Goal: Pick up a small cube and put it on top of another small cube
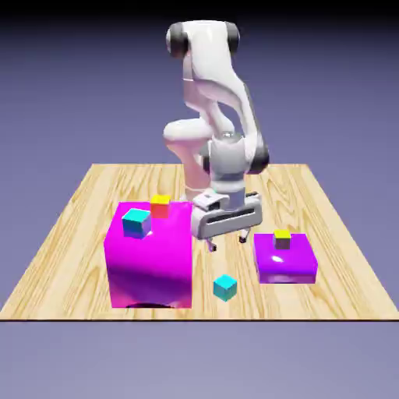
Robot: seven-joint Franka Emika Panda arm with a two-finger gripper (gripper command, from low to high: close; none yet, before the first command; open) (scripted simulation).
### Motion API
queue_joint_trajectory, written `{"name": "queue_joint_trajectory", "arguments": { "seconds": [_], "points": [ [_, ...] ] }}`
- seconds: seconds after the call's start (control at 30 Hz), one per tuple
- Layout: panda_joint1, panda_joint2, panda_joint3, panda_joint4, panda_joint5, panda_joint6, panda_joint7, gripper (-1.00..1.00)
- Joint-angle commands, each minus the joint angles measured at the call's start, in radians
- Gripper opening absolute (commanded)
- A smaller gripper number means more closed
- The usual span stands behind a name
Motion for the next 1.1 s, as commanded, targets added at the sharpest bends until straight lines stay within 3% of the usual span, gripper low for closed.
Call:
{"name": "queue_joint_trajectory", "arguments": {
  "seconds": [0.0, 0.2, 0.37, 0.4, 0.6, 0.93, 1.07],
  "points": [
    [0.012, 0.036, -0.006, 0.015, -0.008, -0.019, -0.021, 0.00],
    [0.042, 0.170, -0.015, 0.059, -0.070, -0.056, -0.100, 0.00],
    [0.017, 0.348, 0.004, 0.068, -0.052, 0.114, -0.109, 0.00],
    [0.017, 0.348, 0.004, 0.068, -0.052, 0.114, -0.109, -1.00],
    [0.045, 0.168, -0.015, 0.062, -0.068, -0.056, -0.097, -1.00],
    [0.138, -0.162, -0.199, 0.364, -0.054, -0.460, -0.201, -1.00],
    [0.046, -0.230, -0.309, 0.393, -0.140, -0.634, -0.360, -1.00]
  ]
}}
